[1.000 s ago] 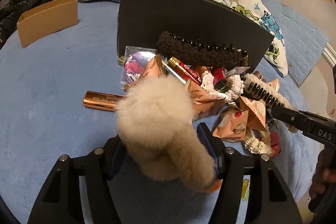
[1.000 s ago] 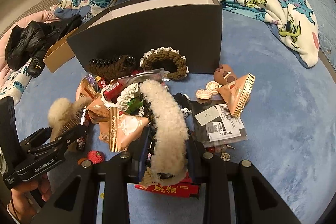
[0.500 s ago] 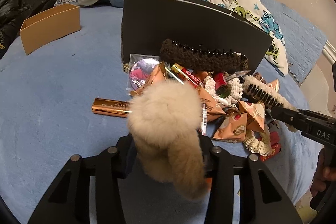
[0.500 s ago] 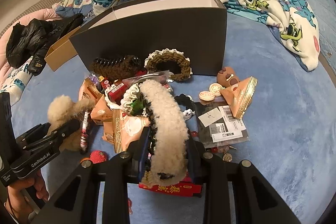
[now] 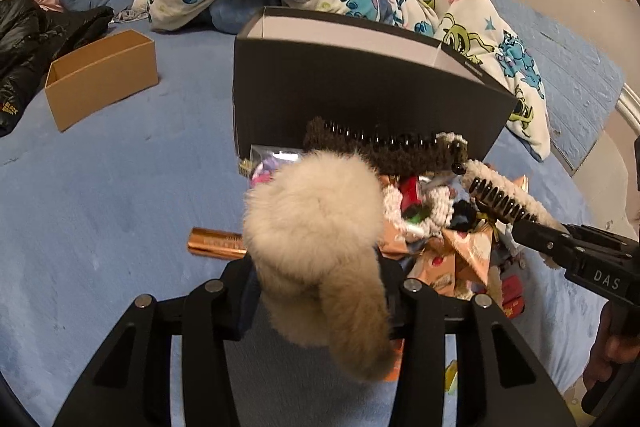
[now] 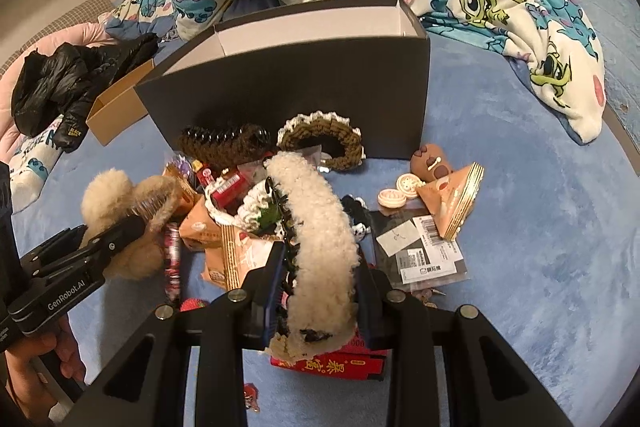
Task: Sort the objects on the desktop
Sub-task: 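Lift the plush and the fluffy hair clip up off the pile with both tools, then carry the plush and hair clip into the black box and open both tools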
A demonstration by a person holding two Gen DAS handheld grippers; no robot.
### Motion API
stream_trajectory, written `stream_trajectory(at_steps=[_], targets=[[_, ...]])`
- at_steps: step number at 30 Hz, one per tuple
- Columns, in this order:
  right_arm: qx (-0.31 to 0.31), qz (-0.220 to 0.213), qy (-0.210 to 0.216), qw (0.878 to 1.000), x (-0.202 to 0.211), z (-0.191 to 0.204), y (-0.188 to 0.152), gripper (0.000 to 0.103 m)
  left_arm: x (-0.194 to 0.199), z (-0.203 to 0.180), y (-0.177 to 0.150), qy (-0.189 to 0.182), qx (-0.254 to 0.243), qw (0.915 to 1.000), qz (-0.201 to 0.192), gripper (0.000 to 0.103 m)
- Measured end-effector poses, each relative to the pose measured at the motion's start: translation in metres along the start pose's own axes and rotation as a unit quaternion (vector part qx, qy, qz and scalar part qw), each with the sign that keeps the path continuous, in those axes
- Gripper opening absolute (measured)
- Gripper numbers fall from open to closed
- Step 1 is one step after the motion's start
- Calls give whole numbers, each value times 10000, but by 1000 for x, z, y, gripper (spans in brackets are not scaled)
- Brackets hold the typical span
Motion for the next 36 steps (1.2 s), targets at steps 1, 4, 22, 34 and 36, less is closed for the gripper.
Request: stream_trajectory(at_steps=[1,4,22,34,36], targets=[[-1,-16,-2,10000,1,0,2,31,2,0,3,-2,-1,10000,-16,46],[10,-82,-1,10000,7,3,7,31,7,-3,13,24,-16,10000,-40,46],[-18,-453,27,9990,35,10,54,31,21,-25,75,3,-136,9998,-125,46],[29,-614,73,9981,42,16,84,31,18,-33,104,-40,-207,9996,-169,46],[30,-631,82,9980,43,16,91,31,17,-35,112,-54,-209,9996,-170,46]])
Point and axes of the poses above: each gripper's, at about its wrist camera, not at the fingertips, and x roughly against the way its jaws point, z to its left, y to its top, the point moved 6 cm from there along -x, roughly the way its jaws point, and after that the axes turned 6 degrees about z, right-handed, at the moved point
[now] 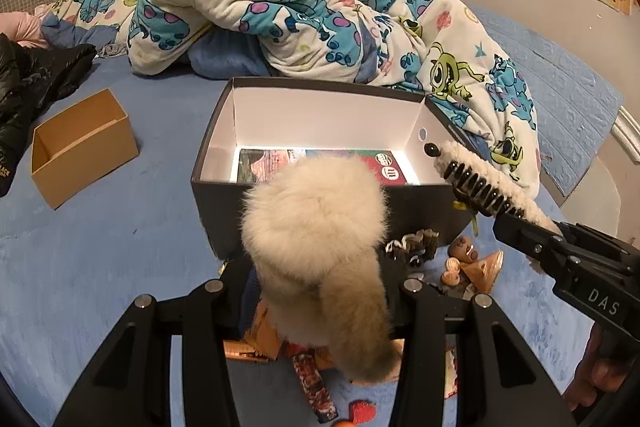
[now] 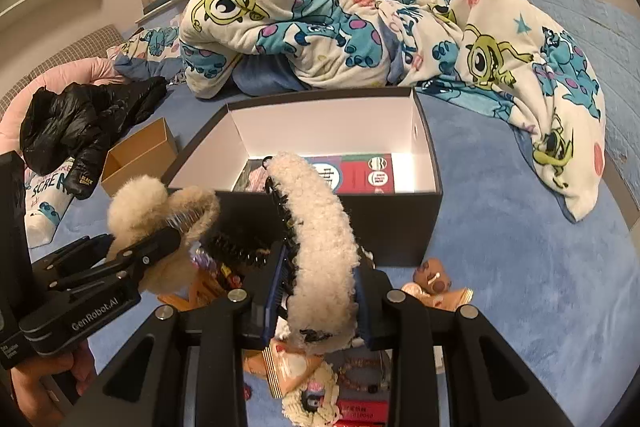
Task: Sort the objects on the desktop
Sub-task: 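Carry the plush and hair clip into the black box and open both tools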
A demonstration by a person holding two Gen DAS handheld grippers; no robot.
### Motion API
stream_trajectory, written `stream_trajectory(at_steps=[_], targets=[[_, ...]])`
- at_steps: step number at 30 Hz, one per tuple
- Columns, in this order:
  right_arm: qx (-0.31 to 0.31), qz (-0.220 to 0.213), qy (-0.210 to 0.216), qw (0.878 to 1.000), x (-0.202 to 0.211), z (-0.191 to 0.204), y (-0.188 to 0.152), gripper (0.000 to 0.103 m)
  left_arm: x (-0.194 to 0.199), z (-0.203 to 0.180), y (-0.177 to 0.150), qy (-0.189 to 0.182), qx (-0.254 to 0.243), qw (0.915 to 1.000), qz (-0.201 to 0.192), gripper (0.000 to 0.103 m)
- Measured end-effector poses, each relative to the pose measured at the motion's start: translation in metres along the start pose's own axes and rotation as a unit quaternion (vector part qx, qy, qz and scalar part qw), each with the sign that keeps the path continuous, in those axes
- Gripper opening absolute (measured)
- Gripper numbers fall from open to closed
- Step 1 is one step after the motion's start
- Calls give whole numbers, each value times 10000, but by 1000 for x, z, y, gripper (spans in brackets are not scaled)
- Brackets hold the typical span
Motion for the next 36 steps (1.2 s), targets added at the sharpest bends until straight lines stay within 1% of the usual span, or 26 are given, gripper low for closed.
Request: stream_trajectory(at_steps=[10,14,21,27,33,36], targets=[[0,-135,38,9999,-4,0,39,31,-10,-3,40,11,-23,10000,-56,46],[75,-127,29,9999,-15,2,51,31,-22,-1,55,30,-37,10000,-44,46],[89,-46,7,9999,-39,-5,62,31,-52,6,72,75,-64,10000,13,46],[115,63,-70,9999,-59,-15,66,31,-76,10,80,83,-113,9999,98,46],[142,140,-76,9998,-74,-17,63,31,-96,13,76,108,-161,9996,208,46],[156,171,-76,9997,-80,-17,62,31,-101,15,76,85,-142,9997,188,46]])
Point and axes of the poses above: each gripper's, at about its wrist camera, not at the fingertips, and x roughly against the way its jaws point, z to its left, y to its top, the point moved 6 cm from there along -x, roughly the way its jaws point, and after that the axes turned 6 degrees about z, right-handed, at the moved point
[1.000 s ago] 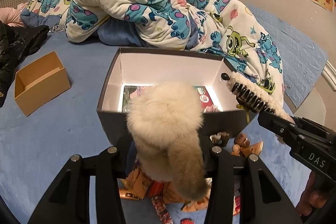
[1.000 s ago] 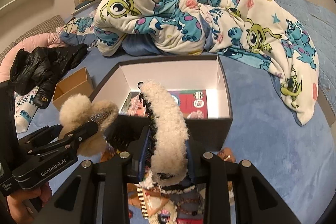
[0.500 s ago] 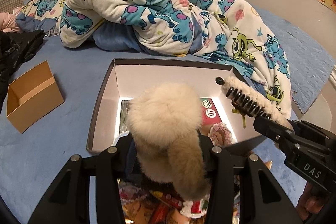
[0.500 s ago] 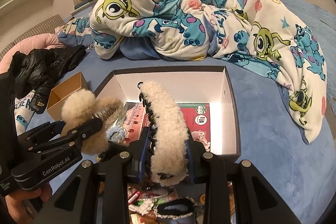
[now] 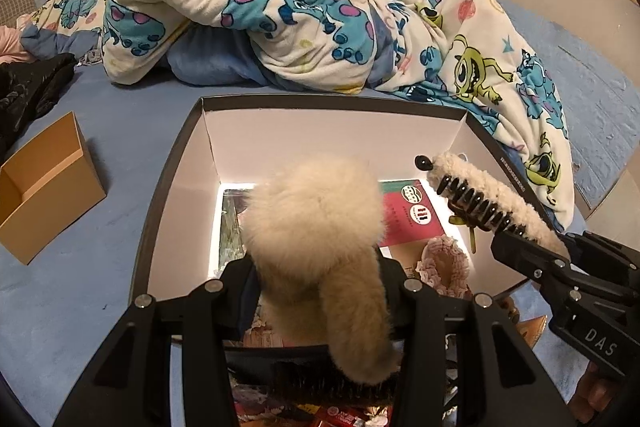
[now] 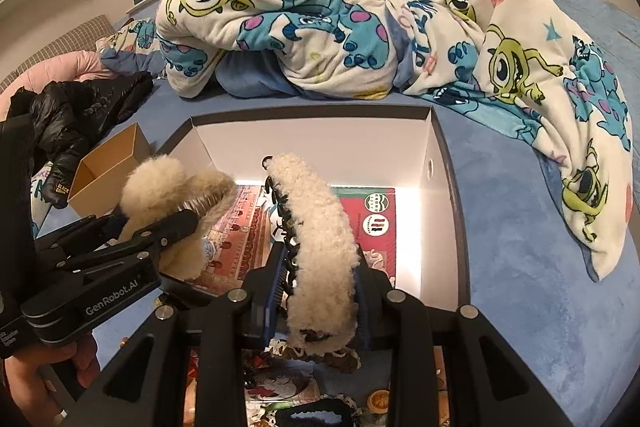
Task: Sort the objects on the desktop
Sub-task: 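Carry the plush and hair clip into the black box and open both tools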
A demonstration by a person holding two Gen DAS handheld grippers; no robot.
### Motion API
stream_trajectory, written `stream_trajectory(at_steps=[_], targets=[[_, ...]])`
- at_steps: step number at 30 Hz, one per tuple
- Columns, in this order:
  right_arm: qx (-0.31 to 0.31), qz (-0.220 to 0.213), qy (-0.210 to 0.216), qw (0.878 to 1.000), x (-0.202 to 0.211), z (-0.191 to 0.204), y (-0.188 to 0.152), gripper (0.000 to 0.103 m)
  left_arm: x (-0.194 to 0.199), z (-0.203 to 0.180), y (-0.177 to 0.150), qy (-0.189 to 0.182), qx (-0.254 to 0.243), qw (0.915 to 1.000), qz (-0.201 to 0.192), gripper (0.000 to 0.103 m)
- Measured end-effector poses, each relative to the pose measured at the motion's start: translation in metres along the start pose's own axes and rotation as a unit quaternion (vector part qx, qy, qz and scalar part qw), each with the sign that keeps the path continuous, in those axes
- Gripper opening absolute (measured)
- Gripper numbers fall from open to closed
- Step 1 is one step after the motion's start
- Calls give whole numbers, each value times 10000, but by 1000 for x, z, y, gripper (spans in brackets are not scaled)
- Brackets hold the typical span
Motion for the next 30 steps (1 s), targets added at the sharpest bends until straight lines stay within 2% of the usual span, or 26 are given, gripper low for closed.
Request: stream_trajectory(at_steps=[17,30], targets=[[66,44,-32,10000,-17,4,5,31,-26,-1,0,93,-108,9999,86,46],[127,82,-86,9998,-30,6,1,31,-29,1,0,199,-132,9997,-40,47]])
Point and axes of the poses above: each gripper's, at about its wrist camera, not at the fingertips, and x roughly against the way its jaws point, z to its left, y to its top, the point moved 6 cm from there along -x, roughly the way its jaws point, and after that the axes turned 6 degrees about z, right-handed, at the moved point
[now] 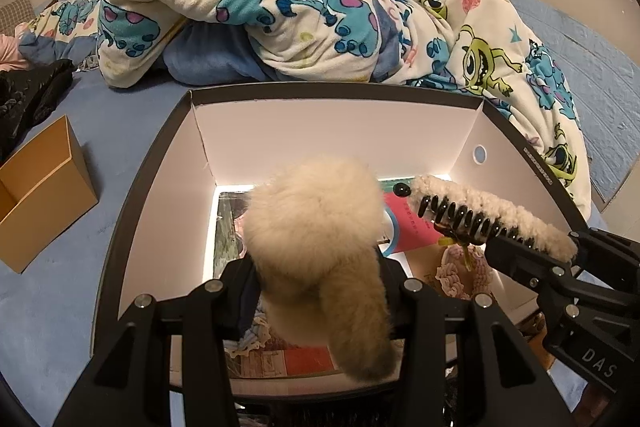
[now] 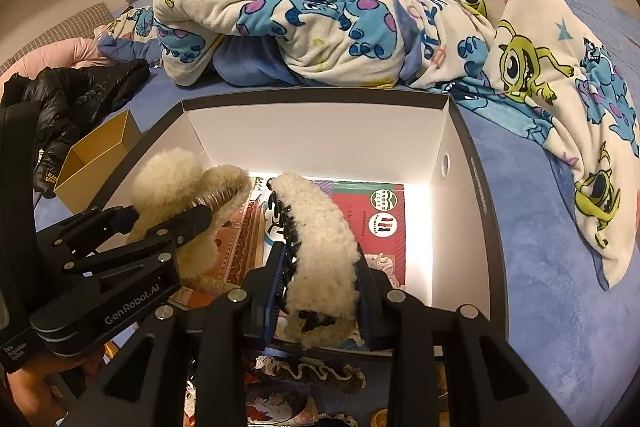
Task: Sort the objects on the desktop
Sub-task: 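Carry the plush and hair clip into the black box and open both tools, then move both tools back out of the box toward the item pile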
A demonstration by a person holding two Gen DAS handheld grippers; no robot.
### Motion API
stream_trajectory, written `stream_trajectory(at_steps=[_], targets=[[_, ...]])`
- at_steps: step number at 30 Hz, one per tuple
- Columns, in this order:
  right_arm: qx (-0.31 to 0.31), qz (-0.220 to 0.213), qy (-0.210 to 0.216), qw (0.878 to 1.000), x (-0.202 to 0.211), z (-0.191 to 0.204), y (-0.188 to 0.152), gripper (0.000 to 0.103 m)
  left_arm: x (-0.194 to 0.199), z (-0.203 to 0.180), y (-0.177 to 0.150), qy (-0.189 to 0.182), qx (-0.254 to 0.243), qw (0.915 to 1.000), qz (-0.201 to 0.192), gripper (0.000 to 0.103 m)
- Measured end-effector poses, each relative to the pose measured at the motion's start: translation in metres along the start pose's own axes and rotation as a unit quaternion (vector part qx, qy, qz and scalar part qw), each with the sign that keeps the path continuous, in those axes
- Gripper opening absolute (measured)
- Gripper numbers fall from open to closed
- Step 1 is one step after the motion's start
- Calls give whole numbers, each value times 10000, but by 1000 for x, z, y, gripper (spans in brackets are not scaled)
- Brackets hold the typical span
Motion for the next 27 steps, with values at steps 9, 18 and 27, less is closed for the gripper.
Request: stream_trajectory(at_steps=[9,18,27], targets=[[26,-28,-102,9999,-3,0,2,41,5,1,3,338,-88,9992,-180,78],[-16,-203,-142,9997,5,-1,5,80,17,12,11,525,122,9979,-358,93],[-23,-416,-234,9989,21,3,16,81,29,16,12,476,152,9979,-403,98]])
Point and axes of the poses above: each gripper's, at about its wrist camera, not at the fingertips, and x roughly against the way its jaws point, z to its left, y to its top, the point moved 6 cm from there along -x, roughly the way its jaws point, and after that the axes turned 6 degrees about z, right-handed, at the moved point
